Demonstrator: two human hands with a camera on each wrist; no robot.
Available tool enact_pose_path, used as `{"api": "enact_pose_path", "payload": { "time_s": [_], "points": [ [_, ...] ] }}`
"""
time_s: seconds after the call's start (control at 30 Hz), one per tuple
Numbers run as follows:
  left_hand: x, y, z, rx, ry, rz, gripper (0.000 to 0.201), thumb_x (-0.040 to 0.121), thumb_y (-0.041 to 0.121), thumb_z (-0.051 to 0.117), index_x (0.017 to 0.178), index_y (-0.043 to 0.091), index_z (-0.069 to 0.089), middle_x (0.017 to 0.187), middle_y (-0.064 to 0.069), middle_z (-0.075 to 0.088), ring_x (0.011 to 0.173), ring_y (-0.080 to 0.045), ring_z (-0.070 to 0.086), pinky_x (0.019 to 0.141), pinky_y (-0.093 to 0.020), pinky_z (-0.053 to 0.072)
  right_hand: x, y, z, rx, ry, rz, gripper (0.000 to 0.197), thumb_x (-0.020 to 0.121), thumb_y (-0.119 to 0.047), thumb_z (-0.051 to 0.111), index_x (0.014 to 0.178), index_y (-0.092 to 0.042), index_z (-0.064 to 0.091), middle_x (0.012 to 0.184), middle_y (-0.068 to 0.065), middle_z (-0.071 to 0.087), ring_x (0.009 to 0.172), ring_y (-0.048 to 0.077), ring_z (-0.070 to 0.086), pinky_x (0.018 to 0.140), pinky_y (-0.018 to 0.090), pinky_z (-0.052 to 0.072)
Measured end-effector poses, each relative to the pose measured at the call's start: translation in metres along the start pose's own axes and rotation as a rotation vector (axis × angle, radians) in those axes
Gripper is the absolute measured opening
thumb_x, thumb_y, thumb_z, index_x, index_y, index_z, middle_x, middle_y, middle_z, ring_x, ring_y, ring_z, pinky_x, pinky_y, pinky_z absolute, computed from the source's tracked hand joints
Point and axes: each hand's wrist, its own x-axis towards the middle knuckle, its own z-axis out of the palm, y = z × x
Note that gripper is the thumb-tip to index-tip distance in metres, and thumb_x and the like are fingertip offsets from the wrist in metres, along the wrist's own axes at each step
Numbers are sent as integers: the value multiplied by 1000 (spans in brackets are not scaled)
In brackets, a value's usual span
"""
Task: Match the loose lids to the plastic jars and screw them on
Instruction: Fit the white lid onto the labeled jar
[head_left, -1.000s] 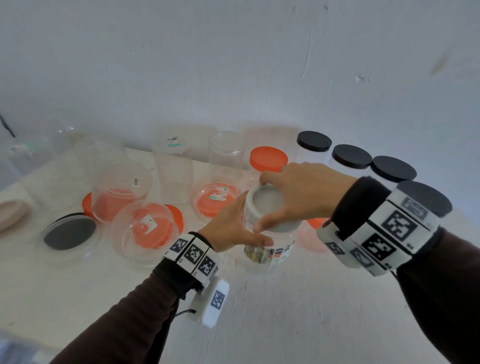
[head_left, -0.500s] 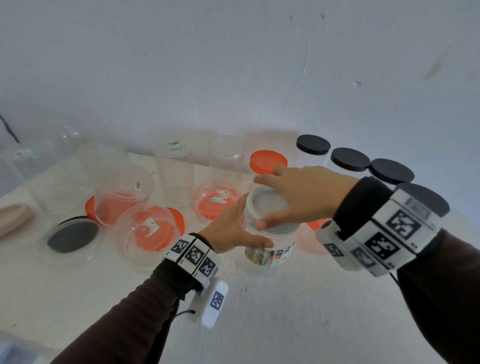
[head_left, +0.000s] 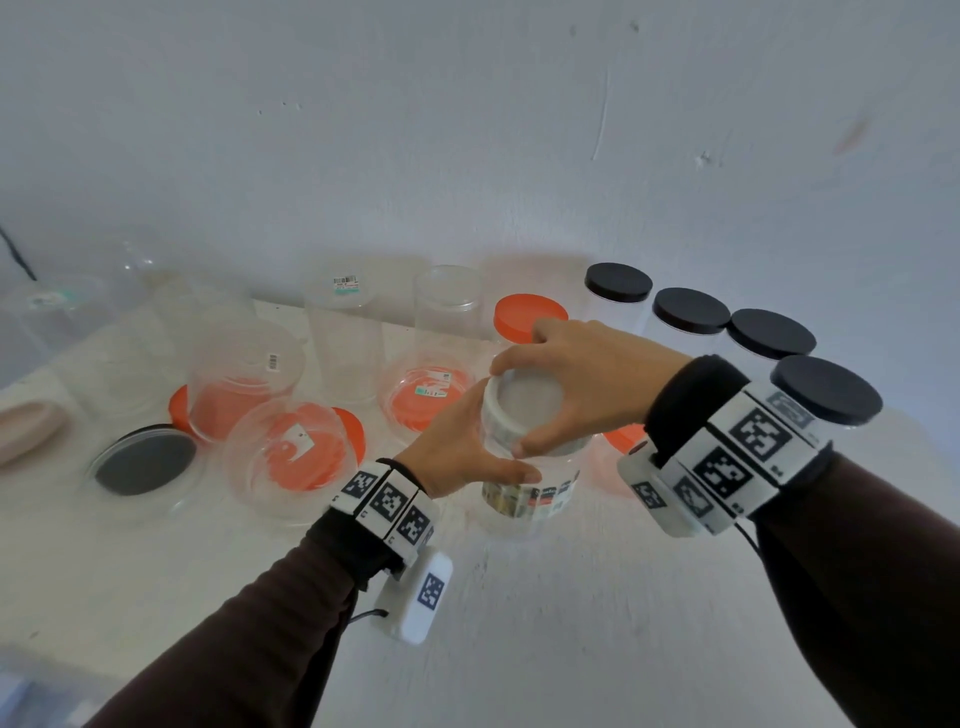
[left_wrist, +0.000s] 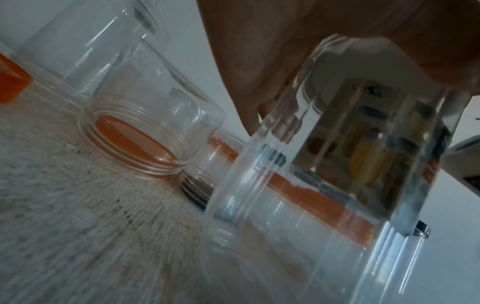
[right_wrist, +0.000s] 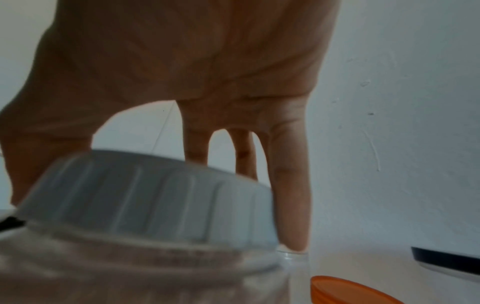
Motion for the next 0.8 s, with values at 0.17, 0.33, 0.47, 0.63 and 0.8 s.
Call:
{"api": "enact_pose_path", "payload": {
  "time_s": [0.17, 0.33, 0.47, 0.63, 0.8],
  "points": [
    [-1, 2, 1, 10, 1, -10, 90, 51, 31, 83, 129, 27, 39, 121, 3, 58, 113, -8, 56, 91, -27, 49, -2, -1, 1, 26, -4, 45, 71, 71, -58, 67, 132, -39, 37, 101, -7, 34, 89, 14, 41, 71, 23, 38],
    [-11, 16, 1, 52, -6, -17, 91, 50, 35, 83, 129, 29, 38, 120, 8, 58, 110, -1, 56, 86, -19, 47, -10, -6, 1, 59, 1, 62, 74, 73, -58, 64, 137, -39, 33, 110, -6, 39, 101, 16, 46, 80, 26, 43],
    [-23, 38, -15, 42, 19, 50, 93, 50, 35, 84, 131, 29, 39, 122, 8, 58, 115, -4, 54, 96, -26, 46, -19, -17, -17, 68, 109, 18, 75, 68, -61, 61, 135, -44, 32, 114, -8, 40, 100, 12, 44, 81, 28, 43],
    [-40, 82, -66, 87, 97, 210, 92, 51, 57, 80, 130, 29, 42, 130, 14, 55, 122, -5, 50, 96, -18, 43, -10, -32, -53, 129, 325, -38, 78, 62, -67, 61, 133, -46, 35, 113, -10, 40, 102, 10, 43, 88, 32, 42],
    [-54, 89, -139, 310, 294, 254, 61, 67, 53, 68, 120, 26, 55, 123, 16, 60, 116, -4, 54, 94, -16, 44, 20, -39, -66, 246, 575, -37, 76, 66, -54, 72, 133, -41, 39, 115, -9, 38, 106, 11, 43, 88, 36, 46]
  ]
}}
